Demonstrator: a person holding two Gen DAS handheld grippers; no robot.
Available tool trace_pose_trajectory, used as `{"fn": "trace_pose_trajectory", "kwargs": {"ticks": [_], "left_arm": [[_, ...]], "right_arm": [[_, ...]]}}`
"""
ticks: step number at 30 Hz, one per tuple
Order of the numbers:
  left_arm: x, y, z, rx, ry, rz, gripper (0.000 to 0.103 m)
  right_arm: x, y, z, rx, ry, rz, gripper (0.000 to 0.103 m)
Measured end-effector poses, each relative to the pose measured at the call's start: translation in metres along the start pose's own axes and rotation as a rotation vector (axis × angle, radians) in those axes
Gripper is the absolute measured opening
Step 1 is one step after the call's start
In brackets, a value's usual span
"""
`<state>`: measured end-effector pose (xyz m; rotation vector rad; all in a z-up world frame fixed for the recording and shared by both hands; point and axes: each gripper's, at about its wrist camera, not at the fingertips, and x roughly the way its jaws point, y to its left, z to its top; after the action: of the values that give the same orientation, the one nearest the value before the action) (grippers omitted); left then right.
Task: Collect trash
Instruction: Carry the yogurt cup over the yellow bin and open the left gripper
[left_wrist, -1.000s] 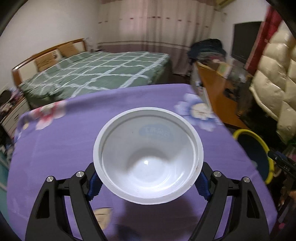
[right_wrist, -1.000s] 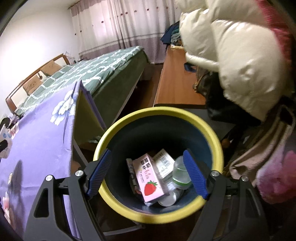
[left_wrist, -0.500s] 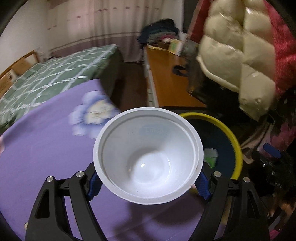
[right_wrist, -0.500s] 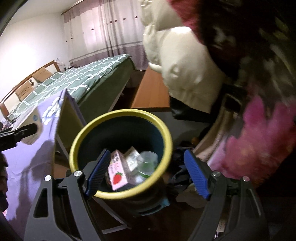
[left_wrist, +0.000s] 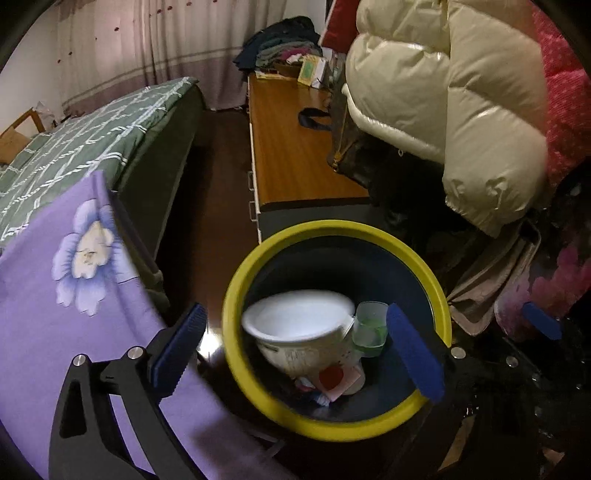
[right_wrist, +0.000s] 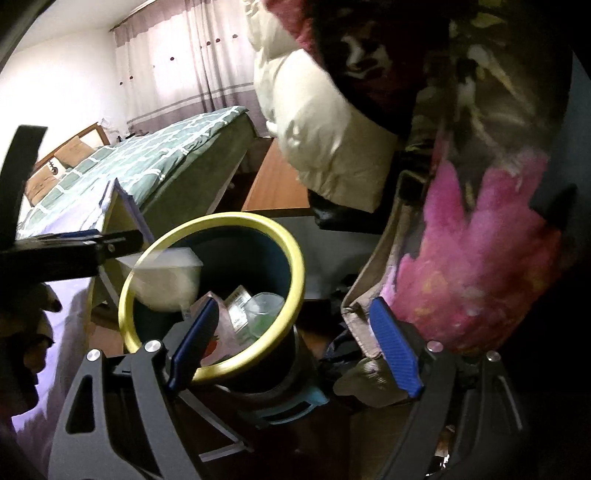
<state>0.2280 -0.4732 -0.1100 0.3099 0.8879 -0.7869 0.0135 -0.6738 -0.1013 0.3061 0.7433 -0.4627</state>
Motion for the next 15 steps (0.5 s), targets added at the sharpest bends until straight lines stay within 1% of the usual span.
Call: {"fn": "trace_pose_trajectory", "kwargs": {"ticks": [5, 8, 13, 15], "left_arm": [[-0.061, 0.030, -0.025, -0.048, -0.092, 0.021, 0.098], [-0.106, 0.054, -0.053, -0.124, -0.145, 0.021, 0.098], [-0.175, 0.084, -0.105, -0.162, -0.241, 0.108, 0.098], [-0.206, 0.098, -0.131, -0.199, -0.282, 0.149, 0.098]], "right_arm": [[-0.007, 0.019, -0.006, -0.024, 0.000, 0.044, 0.079], [-0.016, 0.033, -0.008, -0.043, -0.008, 0.070, 0.079], [-0.040, 0.061, -0.011, -0.091, -0.040, 0.117, 0.080], [-0.051, 0.075, -0.012, -0.118, -0.056, 0.142, 0.081]]}}
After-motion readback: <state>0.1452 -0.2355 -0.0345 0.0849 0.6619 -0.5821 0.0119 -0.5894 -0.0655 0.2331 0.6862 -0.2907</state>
